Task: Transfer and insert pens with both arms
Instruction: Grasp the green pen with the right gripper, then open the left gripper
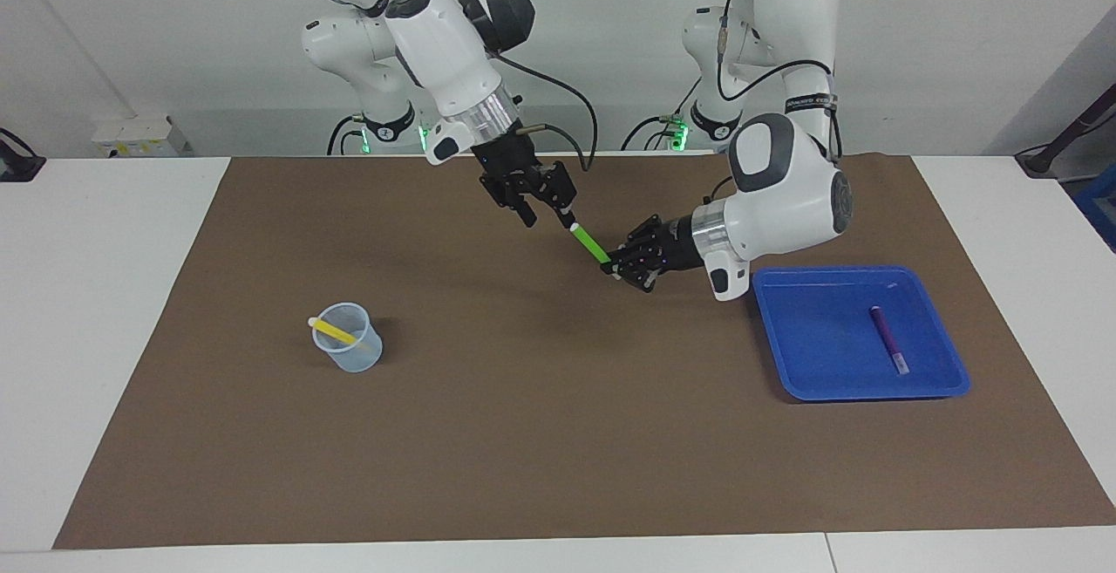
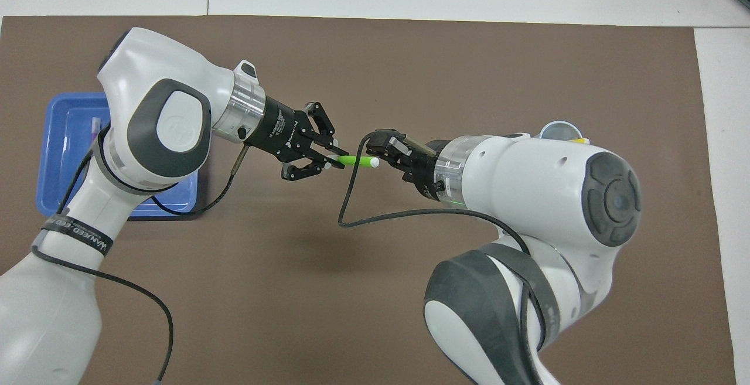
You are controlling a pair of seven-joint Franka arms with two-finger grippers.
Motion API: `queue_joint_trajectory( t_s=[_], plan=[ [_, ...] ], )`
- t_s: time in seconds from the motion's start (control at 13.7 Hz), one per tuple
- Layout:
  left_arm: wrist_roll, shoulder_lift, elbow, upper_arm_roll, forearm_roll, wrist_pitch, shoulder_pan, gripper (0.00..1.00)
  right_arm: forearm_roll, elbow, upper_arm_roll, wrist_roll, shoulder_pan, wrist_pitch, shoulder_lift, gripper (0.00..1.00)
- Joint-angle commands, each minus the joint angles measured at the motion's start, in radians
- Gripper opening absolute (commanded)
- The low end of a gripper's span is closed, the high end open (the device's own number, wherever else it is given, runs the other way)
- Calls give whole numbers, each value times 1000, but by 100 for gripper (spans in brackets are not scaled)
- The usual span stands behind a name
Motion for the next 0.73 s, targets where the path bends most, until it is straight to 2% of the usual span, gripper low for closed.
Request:
queue_joint_trajectory(
  t_s=[0.0, 0.07, 0.44, 0.66],
  plan=[
    [-52, -34, -40, 15, -16, 60, -49, 0, 22, 5, 1, 8, 11, 19, 7, 61],
    [-52, -36, -40, 15, -16, 59, -48, 0, 22, 5, 1, 8, 11, 19, 7, 55],
    [-54, -42, -41, 17, -15, 55, -46, 0, 19, -5, 1, -7, 1, -39, -4, 54],
    [-54, -42, -41, 17, -15, 55, -46, 0, 19, -5, -1, -30, -14, -39, -3, 47]
  ],
)
